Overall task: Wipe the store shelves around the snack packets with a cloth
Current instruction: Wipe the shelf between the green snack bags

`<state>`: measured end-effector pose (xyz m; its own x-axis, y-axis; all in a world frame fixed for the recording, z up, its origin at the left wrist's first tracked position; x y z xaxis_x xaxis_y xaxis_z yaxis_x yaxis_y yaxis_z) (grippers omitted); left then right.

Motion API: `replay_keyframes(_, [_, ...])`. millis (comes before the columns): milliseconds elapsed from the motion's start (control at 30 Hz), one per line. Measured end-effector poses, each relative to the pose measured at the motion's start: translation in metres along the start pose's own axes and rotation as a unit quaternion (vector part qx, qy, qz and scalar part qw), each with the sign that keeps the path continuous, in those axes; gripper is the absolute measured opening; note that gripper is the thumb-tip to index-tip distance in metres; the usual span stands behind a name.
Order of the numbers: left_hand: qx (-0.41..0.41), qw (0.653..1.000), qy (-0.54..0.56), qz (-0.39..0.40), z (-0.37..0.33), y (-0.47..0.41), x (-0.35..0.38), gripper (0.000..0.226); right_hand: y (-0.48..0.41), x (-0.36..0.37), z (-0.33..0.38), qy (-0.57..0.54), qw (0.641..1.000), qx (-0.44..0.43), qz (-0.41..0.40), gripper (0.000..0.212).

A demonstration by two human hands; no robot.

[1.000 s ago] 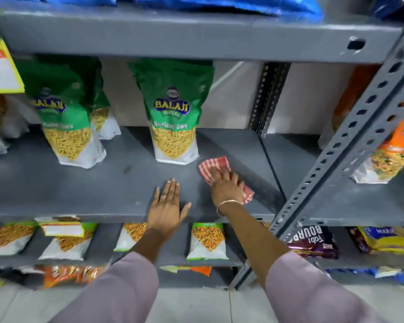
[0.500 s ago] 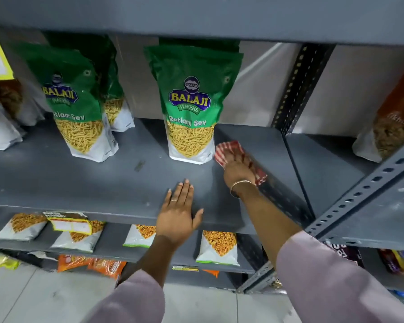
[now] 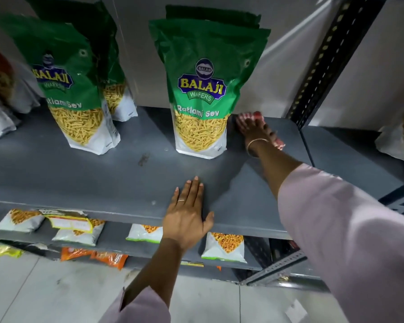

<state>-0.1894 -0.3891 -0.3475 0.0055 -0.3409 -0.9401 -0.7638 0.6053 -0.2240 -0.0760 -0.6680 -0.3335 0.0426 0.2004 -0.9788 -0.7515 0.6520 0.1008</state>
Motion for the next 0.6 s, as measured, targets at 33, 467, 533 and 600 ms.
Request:
replay_keyframes(33, [-0.002, 1.000, -0.003, 0.004, 0.000, 0.000, 0.000, 0.065, 0.003, -0.006, -0.005, 0.012, 1.000, 0.013, -0.003, 0.055])
replay_keyframes(467, [-0.008, 1.000, 0.007, 0.012, -0.004, 0.000, -0.004, 0.064, 0.143, -0.013, -0.042, -0.042, 0.986, 0.142, -0.080, 0.042])
replay_keyframes(533, [-0.007, 1.000, 0.015, 0.011, -0.004, 0.002, -0.003, 0.062, 0.171, -0.018, -0.033, 0.005, 0.997, 0.064, -0.044, 0.035])
replay_keyframes(600, [-0.008, 1.000, 0.017, 0.011, -0.005, 0.002, -0.004, 0.062, 0.175, -0.038, -0.029, 0.026, 0.994, -0.076, -0.073, 0.051])
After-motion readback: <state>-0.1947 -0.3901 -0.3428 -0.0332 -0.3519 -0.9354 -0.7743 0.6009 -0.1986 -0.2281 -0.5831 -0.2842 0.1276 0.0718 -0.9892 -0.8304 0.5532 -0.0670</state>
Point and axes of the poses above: each hand's wrist, its own y-axis away from the middle knuckle, its own x-axis out of the palm, z = x × y, the point moved 4 cm from there along -y, towards the middle knuckle, and after that the axes turned 8 degrees about y, right-handed, at the moved point
